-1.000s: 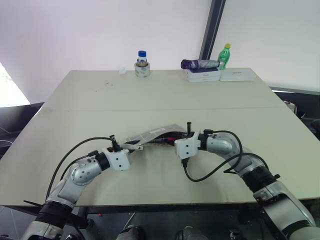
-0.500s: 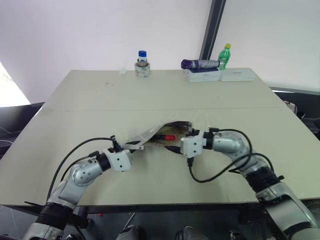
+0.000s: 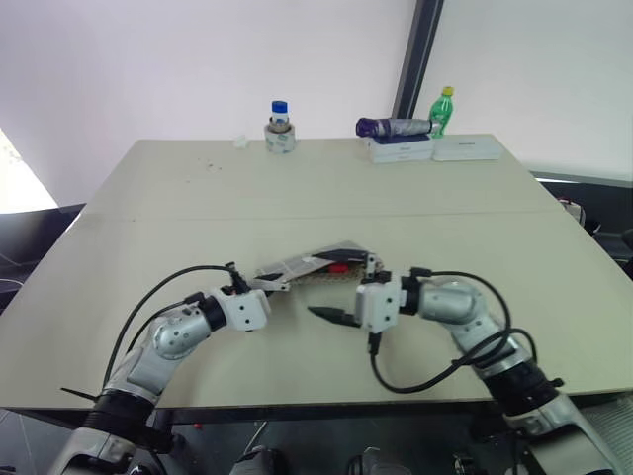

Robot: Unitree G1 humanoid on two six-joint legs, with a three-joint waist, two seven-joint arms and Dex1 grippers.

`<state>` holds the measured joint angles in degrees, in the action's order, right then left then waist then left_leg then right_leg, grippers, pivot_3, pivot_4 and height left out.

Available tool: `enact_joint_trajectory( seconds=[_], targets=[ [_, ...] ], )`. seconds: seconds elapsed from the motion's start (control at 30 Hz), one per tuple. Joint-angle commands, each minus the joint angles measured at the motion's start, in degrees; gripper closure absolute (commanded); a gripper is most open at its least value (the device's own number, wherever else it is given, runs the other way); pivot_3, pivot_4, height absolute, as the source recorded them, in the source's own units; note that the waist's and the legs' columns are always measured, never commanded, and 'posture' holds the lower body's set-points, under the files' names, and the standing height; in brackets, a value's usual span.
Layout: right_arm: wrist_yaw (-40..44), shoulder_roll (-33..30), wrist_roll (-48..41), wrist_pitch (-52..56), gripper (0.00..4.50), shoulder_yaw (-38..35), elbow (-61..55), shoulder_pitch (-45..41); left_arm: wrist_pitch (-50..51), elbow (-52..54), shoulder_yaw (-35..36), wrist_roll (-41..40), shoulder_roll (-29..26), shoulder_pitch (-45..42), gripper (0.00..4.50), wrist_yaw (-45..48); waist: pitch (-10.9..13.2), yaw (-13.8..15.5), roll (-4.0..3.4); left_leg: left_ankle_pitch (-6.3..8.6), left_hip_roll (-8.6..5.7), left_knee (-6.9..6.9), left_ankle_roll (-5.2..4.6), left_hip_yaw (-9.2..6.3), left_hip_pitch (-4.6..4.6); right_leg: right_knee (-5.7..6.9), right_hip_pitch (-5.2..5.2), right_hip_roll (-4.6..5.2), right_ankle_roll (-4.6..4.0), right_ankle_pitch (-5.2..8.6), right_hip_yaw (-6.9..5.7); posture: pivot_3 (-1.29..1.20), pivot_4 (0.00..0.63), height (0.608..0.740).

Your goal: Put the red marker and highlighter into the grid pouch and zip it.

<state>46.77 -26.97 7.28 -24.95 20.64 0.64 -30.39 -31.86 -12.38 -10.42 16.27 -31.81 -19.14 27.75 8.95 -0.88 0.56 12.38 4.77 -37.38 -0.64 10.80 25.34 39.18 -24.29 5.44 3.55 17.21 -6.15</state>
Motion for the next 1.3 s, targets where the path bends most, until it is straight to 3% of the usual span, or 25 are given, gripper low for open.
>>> enact_joint_trajectory(
  seconds=[0.03, 0.37, 0.47, 0.6, 0.9, 1.0, 1.07, 1.3],
  targets=[
    [-2.1, 2.4, 4.4, -2.7, 0.06, 2.0, 2.9, -3.8, 0.1, 1.5, 0.1, -0.1, 0.1, -1.2, 4.5, -0.2, 0.0, 0.0, 0.0, 0.0, 0.0, -0.01, 0.0, 0.0, 0.0, 0.01, 0.0, 0.0, 0.0, 0.0, 0.0, 0.0, 0.15, 0.74],
    [-6.9, 7.0, 10.1, -6.4, 0.06, 4.0, 11.4, -9.2, 2.5, 4.7, -0.5, 1.2, 0.6, -0.3, 4.5, 0.1, 0.0, 0.1, 0.0, 0.0, 0.0, -0.05, 0.0, 0.0, 0.01, 0.03, 0.01, 0.0, 0.0, 0.0, 0.0, 0.0, 0.15, 0.74],
    [-7.4, 7.6, 10.4, -6.9, 0.77, 4.1, 12.4, -9.7, 3.3, 5.7, -0.6, 1.5, 0.8, 0.2, 4.5, 0.1, 0.0, 0.0, 0.0, 0.0, 0.0, -0.04, 0.0, 0.0, 0.01, 0.03, 0.01, -0.01, 0.0, 0.0, 0.0, 0.0, 0.15, 0.74],
    [-7.8, 8.1, 10.9, -7.1, 2.74, 4.1, 12.6, -9.8, 4.1, 6.5, -0.7, 1.6, 0.9, 0.5, 4.5, 0.1, 0.0, 0.0, 0.0, 0.0, 0.0, -0.04, 0.01, 0.0, 0.01, 0.03, 0.01, -0.01, 0.0, 0.0, 0.0, 0.0, 0.15, 0.74],
    [-7.8, 8.2, 11.6, -6.6, 2.74, 4.0, 12.5, -9.3, 4.7, 6.7, -1.0, 1.6, 1.2, 0.1, 4.5, 0.1, 0.0, 0.0, 0.0, 0.0, 0.01, -0.04, 0.01, 0.0, 0.01, 0.03, 0.01, -0.01, 0.0, 0.0, 0.0, 0.0, 0.15, 0.74],
    [-7.8, 8.4, 11.6, -6.2, 3.5, 4.0, 12.5, -9.4, 4.8, 6.5, -1.2, 1.7, 1.2, -0.1, 4.5, 0.0, 0.0, 0.0, 0.0, 0.0, 0.01, -0.04, 0.01, 0.0, 0.01, 0.03, 0.01, -0.01, 0.0, 0.0, 0.0, 0.0, 0.15, 0.74],
    [-7.7, 8.6, 11.5, -5.7, 4.49, 4.0, 12.3, -9.3, 4.7, 6.4, -1.3, 1.7, 1.3, -0.1, 4.5, -0.1, 0.0, 0.0, 0.0, 0.0, 0.0, -0.04, 0.01, 0.0, 0.01, 0.03, 0.01, -0.01, 0.0, 0.0, 0.0, 0.0, 0.15, 0.74],
    [-7.7, 8.0, 11.2, -3.0, 4.49, 3.2, 11.5, -8.2, 4.6, 6.5, -1.3, 1.6, 1.1, 0.5, 4.5, -0.4, 0.0, 0.0, 0.0, 0.0, 0.01, -0.04, 0.0, 0.0, 0.01, 0.03, 0.01, -0.01, 0.0, 0.0, 0.0, 0.0, 0.15, 0.74]
  ],
)
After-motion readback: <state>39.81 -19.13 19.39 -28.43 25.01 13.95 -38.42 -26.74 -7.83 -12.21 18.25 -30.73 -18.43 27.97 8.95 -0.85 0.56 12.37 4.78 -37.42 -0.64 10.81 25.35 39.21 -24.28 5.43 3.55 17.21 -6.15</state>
